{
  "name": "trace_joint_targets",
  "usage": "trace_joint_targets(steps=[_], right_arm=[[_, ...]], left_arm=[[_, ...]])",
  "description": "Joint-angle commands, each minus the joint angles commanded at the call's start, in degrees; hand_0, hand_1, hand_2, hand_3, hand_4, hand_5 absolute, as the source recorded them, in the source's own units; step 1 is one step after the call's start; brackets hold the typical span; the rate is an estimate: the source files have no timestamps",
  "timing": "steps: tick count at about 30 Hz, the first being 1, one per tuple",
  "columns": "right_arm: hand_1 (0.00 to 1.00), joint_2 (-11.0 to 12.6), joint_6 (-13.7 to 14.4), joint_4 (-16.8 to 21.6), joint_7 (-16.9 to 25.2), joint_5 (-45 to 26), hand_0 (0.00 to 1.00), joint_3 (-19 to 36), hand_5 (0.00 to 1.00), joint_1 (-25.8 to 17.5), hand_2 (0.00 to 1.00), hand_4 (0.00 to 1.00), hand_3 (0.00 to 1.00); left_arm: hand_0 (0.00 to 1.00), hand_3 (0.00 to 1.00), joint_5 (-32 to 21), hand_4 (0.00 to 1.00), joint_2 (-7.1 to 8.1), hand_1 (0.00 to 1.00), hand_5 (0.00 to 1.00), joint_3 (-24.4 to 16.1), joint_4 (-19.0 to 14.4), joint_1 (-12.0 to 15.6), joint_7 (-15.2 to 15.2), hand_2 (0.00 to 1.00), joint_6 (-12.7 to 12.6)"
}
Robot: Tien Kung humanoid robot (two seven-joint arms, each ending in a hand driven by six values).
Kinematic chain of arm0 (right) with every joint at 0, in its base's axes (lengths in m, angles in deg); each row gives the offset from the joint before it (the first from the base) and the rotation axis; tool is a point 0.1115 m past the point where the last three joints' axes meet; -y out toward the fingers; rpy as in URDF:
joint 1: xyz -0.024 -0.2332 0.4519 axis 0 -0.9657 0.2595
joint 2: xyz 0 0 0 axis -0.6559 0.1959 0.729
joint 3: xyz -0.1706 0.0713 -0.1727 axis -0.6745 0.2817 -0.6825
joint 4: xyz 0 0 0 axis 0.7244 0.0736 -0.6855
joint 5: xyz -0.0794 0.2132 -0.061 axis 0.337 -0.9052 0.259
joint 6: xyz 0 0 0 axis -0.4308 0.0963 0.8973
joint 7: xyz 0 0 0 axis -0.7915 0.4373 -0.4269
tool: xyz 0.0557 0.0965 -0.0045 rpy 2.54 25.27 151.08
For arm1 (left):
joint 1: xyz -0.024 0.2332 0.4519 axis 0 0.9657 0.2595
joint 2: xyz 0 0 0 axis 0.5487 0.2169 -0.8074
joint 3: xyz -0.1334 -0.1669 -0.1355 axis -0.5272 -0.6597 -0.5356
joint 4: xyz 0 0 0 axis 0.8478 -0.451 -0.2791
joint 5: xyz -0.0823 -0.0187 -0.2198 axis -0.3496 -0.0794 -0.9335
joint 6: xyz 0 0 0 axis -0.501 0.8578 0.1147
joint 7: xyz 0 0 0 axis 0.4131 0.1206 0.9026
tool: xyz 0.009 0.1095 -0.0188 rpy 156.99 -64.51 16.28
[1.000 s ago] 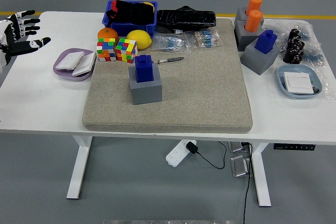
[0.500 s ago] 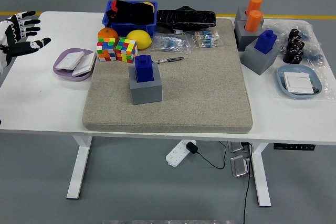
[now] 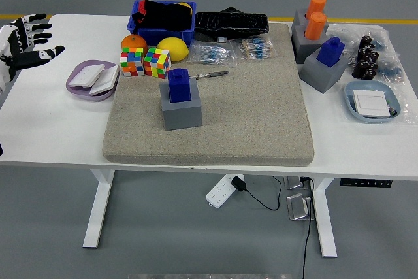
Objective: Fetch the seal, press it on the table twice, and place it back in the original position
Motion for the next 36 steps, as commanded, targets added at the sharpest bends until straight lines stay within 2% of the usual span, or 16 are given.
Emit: trace_joint_targets(steps=[24, 36], right_arm=[[0.67, 0.0, 0.2, 0.0, 0.1, 0.1, 0.758, 0.2, 0.497, -0.1, 0.648, 0.765, 0.612], [0.67, 0.4, 0.2, 0.0, 0.2, -0.1, 0.758, -0.5, 0.496, -0.2, 0.648, 0.764, 0.611]], left_arm=[[0.72, 0.831, -0.2, 0.871, -0.15, 0.704, 0.002, 0.2, 0.0, -0.2, -0.1, 0.74, 0.2], [0.721, 0.831, -0.2, 0.869, 0.24, 0.703, 0.002, 1.0, 0.1, -0.4, -0.1, 0.739, 0.0]])
